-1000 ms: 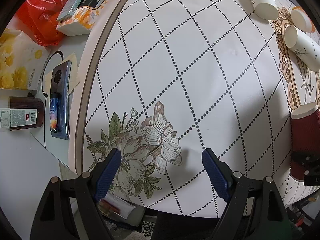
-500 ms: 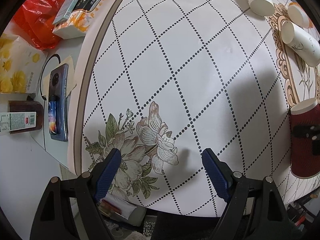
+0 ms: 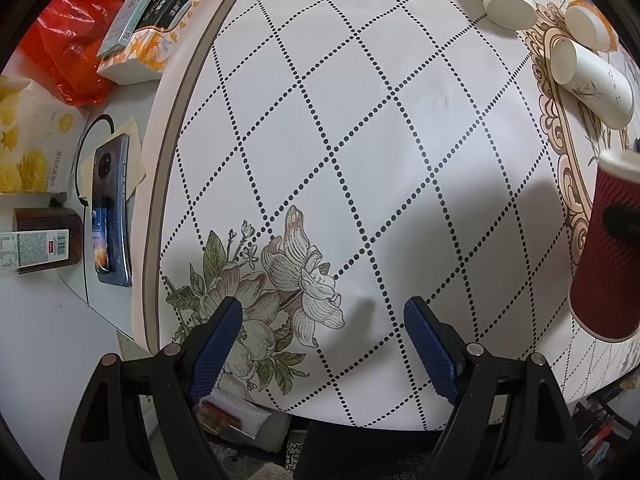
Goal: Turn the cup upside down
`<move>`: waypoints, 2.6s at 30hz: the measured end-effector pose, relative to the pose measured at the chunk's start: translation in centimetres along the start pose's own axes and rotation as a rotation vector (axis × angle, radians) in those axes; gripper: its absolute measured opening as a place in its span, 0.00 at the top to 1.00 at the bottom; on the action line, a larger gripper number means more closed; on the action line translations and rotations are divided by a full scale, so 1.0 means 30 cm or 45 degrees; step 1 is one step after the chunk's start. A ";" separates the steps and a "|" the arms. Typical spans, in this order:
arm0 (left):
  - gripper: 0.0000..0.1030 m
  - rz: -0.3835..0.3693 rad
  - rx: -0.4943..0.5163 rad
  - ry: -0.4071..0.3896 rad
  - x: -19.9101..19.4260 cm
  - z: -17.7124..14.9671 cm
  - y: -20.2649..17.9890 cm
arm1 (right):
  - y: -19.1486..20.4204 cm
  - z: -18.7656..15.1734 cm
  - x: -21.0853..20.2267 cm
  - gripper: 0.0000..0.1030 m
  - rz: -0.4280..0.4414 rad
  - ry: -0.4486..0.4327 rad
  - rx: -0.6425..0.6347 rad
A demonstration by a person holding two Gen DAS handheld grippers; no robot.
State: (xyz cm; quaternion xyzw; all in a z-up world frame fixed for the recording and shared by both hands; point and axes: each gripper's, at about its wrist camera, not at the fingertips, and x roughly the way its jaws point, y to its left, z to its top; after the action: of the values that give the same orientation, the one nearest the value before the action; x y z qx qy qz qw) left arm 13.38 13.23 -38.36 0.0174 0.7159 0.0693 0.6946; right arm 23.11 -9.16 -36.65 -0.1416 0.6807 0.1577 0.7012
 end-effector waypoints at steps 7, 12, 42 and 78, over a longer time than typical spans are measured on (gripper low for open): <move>0.20 0.007 0.011 0.005 0.000 0.002 0.004 | 0.124 -0.100 -0.125 0.31 0.049 -0.456 0.050; 0.20 0.008 0.026 -0.004 0.001 -0.011 -0.017 | 0.233 -0.193 -0.122 0.31 0.017 -0.638 0.068; 0.04 -0.100 0.158 -0.303 -0.325 -0.248 -0.160 | 0.168 -0.551 -0.221 0.05 -0.101 -0.516 0.544; 0.04 -0.173 0.103 -0.780 -1.046 -0.725 -0.161 | 0.271 -1.124 -1.042 0.05 -0.244 -0.795 0.634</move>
State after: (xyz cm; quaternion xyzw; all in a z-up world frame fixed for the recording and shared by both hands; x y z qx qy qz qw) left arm -6.89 3.03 -7.26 0.0173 0.4753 -0.0143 0.8796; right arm -11.67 -16.58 -6.40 0.0243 0.4361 -0.0425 0.8985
